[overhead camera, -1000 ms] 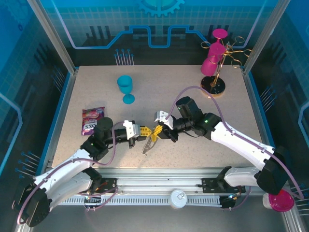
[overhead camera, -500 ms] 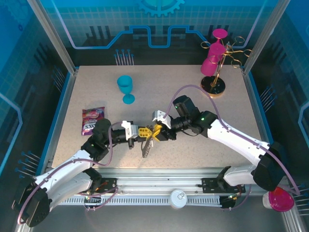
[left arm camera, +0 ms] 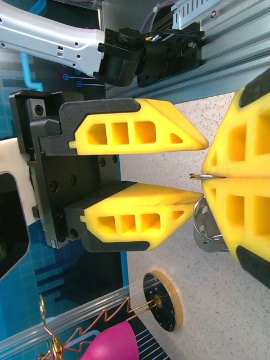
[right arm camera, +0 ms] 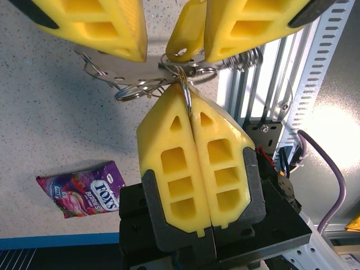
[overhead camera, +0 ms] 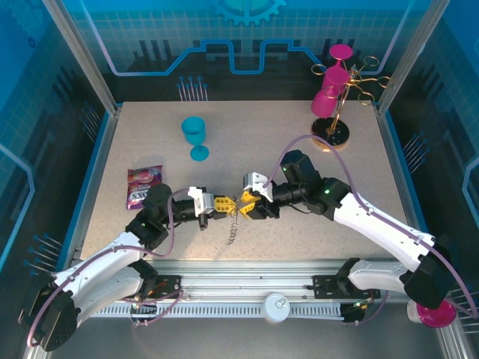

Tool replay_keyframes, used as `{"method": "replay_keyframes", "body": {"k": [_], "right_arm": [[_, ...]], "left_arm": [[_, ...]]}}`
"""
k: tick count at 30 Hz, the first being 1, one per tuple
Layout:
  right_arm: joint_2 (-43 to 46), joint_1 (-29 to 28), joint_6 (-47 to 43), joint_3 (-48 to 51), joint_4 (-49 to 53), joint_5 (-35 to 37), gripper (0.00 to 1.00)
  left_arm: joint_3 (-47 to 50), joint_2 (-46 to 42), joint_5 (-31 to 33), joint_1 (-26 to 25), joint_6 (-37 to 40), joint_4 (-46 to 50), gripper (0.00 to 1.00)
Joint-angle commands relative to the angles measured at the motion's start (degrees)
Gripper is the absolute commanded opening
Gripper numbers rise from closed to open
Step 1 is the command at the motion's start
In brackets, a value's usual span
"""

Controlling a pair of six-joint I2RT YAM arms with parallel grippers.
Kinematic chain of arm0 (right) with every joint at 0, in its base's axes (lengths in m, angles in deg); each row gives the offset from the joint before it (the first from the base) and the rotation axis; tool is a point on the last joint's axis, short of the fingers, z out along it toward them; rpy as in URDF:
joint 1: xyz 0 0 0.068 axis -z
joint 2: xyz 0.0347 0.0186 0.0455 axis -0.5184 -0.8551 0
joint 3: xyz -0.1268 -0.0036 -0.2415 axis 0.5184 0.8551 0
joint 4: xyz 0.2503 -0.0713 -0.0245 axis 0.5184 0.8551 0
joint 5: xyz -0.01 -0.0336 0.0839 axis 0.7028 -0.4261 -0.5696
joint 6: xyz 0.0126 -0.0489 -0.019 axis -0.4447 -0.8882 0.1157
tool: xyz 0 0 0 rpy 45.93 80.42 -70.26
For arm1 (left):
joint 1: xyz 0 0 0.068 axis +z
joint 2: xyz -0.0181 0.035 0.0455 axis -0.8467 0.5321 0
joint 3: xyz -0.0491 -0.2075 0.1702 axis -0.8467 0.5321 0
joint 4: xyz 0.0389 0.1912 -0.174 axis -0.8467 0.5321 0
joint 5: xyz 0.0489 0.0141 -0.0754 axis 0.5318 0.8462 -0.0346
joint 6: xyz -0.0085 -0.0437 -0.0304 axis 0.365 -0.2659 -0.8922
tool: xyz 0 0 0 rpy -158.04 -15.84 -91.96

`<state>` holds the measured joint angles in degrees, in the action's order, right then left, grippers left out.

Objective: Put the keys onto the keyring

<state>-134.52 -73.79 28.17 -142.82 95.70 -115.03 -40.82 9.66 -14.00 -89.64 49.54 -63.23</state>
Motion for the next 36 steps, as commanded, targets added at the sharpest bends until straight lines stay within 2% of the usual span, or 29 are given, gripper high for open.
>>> {"method": "replay_keyframes", "body": {"k": [1, 6, 9, 17, 20, 23, 28, 29, 32, 36], "right_arm": [[-0.54, 0.30, -0.30, -0.06, -2.95, -1.48, 0.32], [-1.37, -0.05, 0.53, -0.04, -5.23, -1.40, 0.32], [-1.73, -0.16, 0.53, -0.14, -5.52, -1.42, 0.28], [-1.73, -0.37, 0.11, -0.30, -4.81, -1.13, 0.00], [-1.93, -0.50, -1.58, -1.85, -1.84, -0.49, 0.00], [-2.92, -0.70, -4.27, -4.85, 3.59, 0.74, 0.00], [-5.71, -1.99, -8.42, -9.58, 12.49, 3.23, 0.00], [-6.04, -2.21, -8.71, -10.04, 13.09, 3.25, 0.00], [-6.75, -2.64, -8.99, -10.94, 13.72, 3.16, 0.00], [-8.57, -3.69, -10.09, -12.68, 15.72, 4.54, 0.00]], "left_arm": [[-0.14, -0.49, -0.14, -0.29, 1.06, -1.38, 0.00], [-0.17, -0.45, -0.26, -0.28, 1.11, -1.17, 0.00], [-0.17, -0.40, -0.27, -0.25, 1.18, -1.17, 0.00], [-0.29, -0.41, 0.23, -0.29, 1.28, -0.40, 0.00], [-1.31, 0.08, 1.56, -0.24, 3.55, 4.20, 0.01], [-3.57, 0.73, 2.98, -0.34, 7.87, 12.61, 0.08], [-5.26, 1.46, 4.45, -0.28, 10.70, 17.63, 0.21], [-5.64, 1.53, 4.67, -0.31, 11.65, 18.86, 0.20], [-6.79, 1.54, 4.90, -0.28, 14.08, 22.40, 0.10], [-6.86, 1.27, 4.93, -0.28, 13.91, 22.14, 0.12]]}}
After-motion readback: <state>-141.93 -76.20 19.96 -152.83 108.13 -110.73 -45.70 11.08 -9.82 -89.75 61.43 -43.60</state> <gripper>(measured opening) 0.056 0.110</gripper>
